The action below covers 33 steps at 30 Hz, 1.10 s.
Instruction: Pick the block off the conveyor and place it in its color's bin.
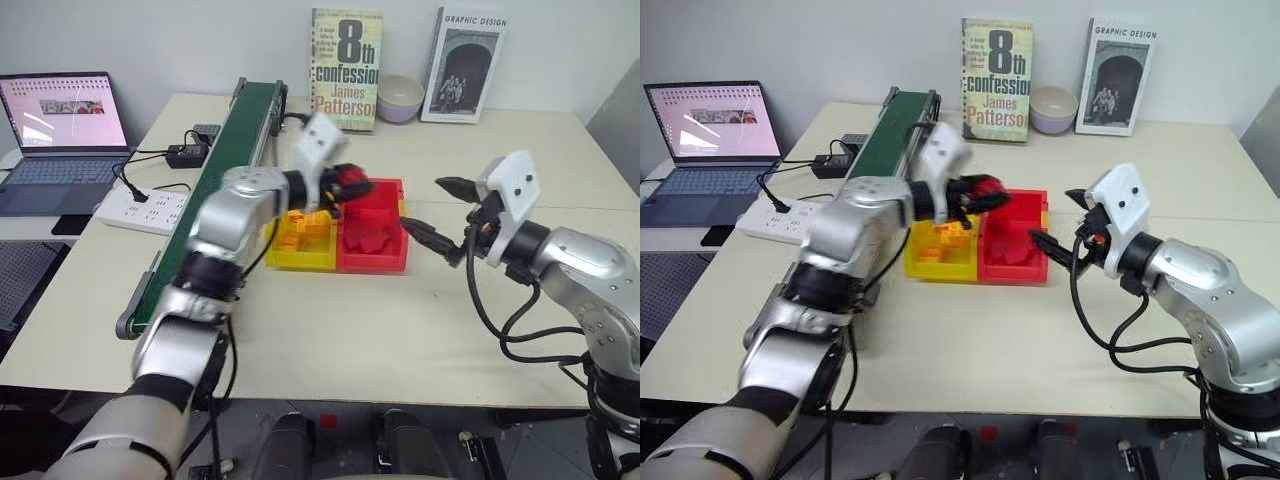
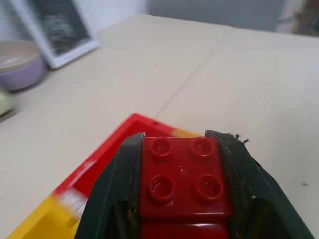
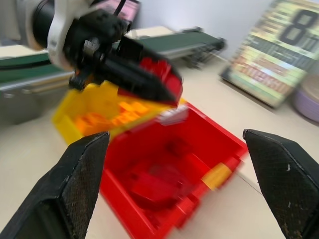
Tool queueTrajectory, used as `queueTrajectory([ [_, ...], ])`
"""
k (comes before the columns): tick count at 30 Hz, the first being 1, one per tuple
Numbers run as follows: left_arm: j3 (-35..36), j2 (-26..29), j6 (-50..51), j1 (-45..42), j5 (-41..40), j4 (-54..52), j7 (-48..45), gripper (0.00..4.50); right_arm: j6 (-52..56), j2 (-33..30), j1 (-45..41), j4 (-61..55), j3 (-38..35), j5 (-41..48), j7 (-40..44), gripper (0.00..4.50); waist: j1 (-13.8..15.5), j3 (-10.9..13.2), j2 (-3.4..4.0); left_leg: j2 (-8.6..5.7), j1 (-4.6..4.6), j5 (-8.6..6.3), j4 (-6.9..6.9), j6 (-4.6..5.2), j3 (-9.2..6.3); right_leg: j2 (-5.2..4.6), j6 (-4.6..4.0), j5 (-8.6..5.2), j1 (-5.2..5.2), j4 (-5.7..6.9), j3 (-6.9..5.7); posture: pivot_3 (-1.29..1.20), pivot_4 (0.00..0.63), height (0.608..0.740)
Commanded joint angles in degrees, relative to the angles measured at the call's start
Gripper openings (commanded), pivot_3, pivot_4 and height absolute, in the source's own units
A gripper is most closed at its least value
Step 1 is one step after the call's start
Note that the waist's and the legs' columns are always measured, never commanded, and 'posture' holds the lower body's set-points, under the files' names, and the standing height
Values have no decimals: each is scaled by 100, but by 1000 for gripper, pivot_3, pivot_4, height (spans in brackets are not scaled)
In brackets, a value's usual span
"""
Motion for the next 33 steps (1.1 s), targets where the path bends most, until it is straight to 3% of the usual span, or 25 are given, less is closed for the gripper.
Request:
queueTrajectory([
  [1, -107, -374, -1251, -687, 449, 1483, -321, 1539, 378, -1, 121, -671, -430, 159, -378, 4500, -16, 0, 0, 0, -2, 0, 0, 0, -7, 0, 0, 0, 0, 2, -5, 0, 150, 740],
  [3, -89, -501, -1620, -875, 592, 1998, -358, 2239, 580, -28, 210, -894, -605, 254, -482, 4500, -14, 0, 0, 3, -5, 0, -1, 1, -14, 6, 2, -1, -3, 2, -12, 0, 150, 740],
  [8, 49, -541, -1975, -1027, 727, 2499, -641, 3136, 859, -39, 209, -1061, -781, 428, -590, 4500, -52, 0, 0, 2, -5, -1, -3, 3, -13, 6, 8, -4, -3, 1, -10, 0, 150, 740],
  [15, 273, -166, -1867, -956, 770, 2241, -760, 4406, 792, -140, 49, -840, -651, 511, -429, 4500, -62, 0, 0, 2, -5, -1, -2, 3, -15, 6, 9, -4, -3, 3, -11, 0, 150, 740],
  [19, 513, 629, -1305, -458, 688, 1212, -992, 4486, 523, -300, -155, -460, -420, 516, -3, 4500, -154, 1, 3, 6, -3, -1, -3, 3, -11, 8, 9, -4, -6, 6, -7, 0, 150, 740],
  [24, 1033, 1936, 40, 803, 348, -1049, -1252, 4486, -37, -588, -371, 121, -93, 527, 891, 4500, -211, 3, 6, 12, 3, -1, -11, 3, -22, 8, 8, -4, -4, 12, -7, 0, 150, 740],
  [28, 2300, 3153, 1608, 2197, -419, -3099, -1281, 4486, -785, -707, -750, 1115, 449, 186, 1757, 4500, -262, 7, 2, 11, -1, -1, -8, 3, -23, 4, 7, -4, -5, 8, -1, 0, 150, 740],
  [33, 2757, 3447, 2348, 2902, -842, -4081, -930, 4486, -1182, -639, -957, 1641, 694, 1, 2159, 4500, -145, 11, 4, 8, 5, 0, -3, 1, -39, 0, 24, -15, 6, 8, -13, 0, 150, 740],
])
